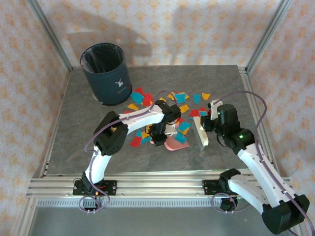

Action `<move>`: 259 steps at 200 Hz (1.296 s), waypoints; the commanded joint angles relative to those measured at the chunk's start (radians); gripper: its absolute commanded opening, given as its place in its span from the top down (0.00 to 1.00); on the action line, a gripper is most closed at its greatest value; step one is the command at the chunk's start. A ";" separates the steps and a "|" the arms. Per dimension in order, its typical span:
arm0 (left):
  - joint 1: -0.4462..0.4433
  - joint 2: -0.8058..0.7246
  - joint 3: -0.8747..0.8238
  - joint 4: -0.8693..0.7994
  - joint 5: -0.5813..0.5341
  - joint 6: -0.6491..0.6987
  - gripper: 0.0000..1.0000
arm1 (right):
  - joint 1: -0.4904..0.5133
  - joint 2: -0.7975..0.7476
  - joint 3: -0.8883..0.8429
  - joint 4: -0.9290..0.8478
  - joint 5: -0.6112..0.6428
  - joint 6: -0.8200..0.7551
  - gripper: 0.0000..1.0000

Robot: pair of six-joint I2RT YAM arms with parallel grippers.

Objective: Sweep away the paper scraps from the table

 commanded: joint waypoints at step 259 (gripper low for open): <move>0.015 0.009 0.024 0.008 -0.007 -0.019 1.00 | 0.006 0.131 0.036 0.064 -0.240 -0.132 1.00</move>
